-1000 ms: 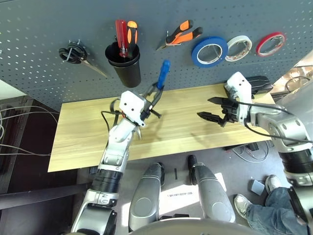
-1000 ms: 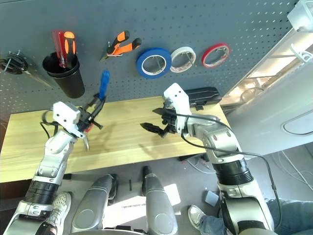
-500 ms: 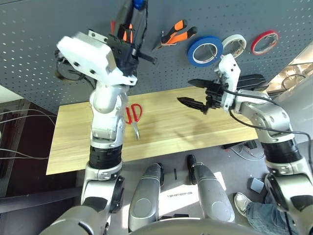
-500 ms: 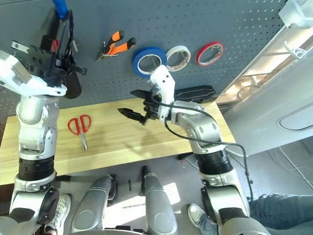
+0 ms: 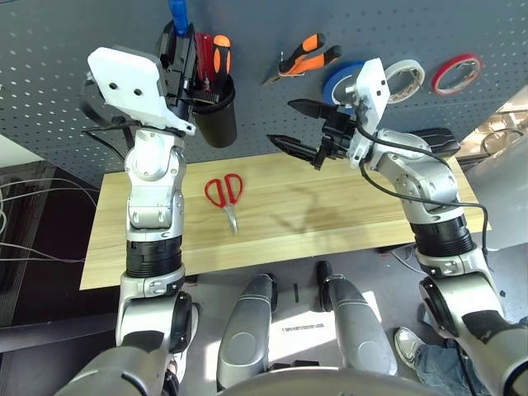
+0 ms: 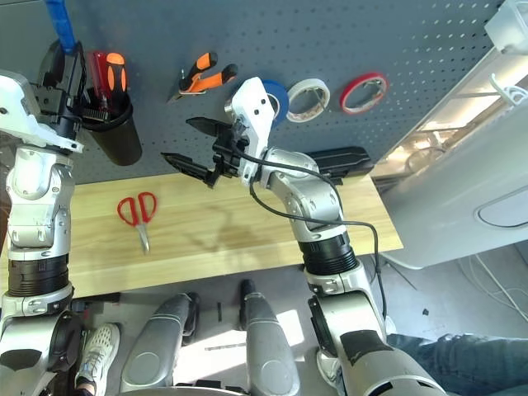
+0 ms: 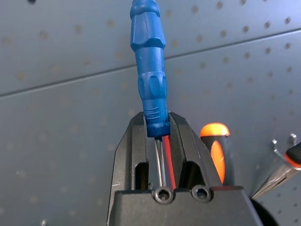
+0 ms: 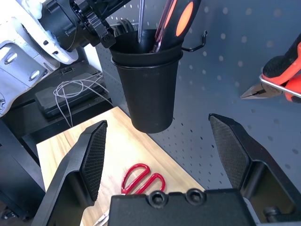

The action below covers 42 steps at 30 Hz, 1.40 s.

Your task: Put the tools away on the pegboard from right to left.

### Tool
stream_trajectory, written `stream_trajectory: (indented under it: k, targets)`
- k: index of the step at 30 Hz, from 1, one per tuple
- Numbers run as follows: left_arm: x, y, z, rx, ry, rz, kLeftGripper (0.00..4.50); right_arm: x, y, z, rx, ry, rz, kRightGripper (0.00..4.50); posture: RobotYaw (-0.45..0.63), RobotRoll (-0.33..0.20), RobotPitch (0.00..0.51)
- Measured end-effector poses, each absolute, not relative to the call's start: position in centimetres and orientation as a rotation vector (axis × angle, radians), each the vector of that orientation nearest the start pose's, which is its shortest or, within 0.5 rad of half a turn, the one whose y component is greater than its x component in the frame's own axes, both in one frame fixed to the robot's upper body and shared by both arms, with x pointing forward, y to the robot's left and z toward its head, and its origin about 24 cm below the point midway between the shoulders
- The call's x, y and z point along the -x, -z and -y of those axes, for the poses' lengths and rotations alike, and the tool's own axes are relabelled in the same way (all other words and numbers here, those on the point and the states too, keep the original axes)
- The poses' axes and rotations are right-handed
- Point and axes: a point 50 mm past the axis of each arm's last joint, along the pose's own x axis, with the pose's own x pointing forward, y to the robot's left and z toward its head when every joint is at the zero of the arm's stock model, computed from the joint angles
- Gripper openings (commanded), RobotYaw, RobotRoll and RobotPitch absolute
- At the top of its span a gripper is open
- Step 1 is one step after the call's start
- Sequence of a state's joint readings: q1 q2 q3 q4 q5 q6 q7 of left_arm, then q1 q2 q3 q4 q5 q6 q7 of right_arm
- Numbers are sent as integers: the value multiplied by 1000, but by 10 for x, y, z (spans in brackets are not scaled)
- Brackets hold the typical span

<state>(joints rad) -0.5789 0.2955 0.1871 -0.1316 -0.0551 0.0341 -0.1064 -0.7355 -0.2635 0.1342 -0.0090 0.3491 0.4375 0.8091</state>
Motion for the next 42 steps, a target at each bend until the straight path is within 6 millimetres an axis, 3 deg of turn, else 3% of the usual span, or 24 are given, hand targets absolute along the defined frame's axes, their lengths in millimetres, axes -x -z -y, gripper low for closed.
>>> stream_trajectory:
  k: [3,7,10,15,20,26,32,37,42]
  targets:
    - [-303,-251,-185,-211,78,710,2067,-318,-209,76,149,-1147,200,4500,146,0,286]
    - [-274,-279,-158,-280,217,960,3431,-319,-207,80,160,-1135,188,4500,147,0,287]
    - [-260,-283,-138,-357,332,1050,4409,-319,-201,89,174,-1116,158,4500,148,0,289]
    - [-263,-249,-107,-420,596,887,4462,-322,-174,118,218,-1032,6,4500,139,0,288]
    - [-281,-209,-95,-366,717,589,4462,-327,-134,155,299,-864,-228,4500,130,0,286]
    - [-293,-149,-88,-407,825,247,4462,-326,-122,161,305,-809,-310,4500,119,0,286]
    - [-310,-115,-100,-485,746,71,4462,-326,-120,159,295,-800,-318,4500,112,0,288]
    - [-326,-72,-128,-429,554,-177,4462,-327,-119,154,280,-791,-322,4500,109,0,291]
    - [-341,-62,-161,-392,342,-291,4462,-329,-121,146,261,-793,-313,4500,115,0,294]
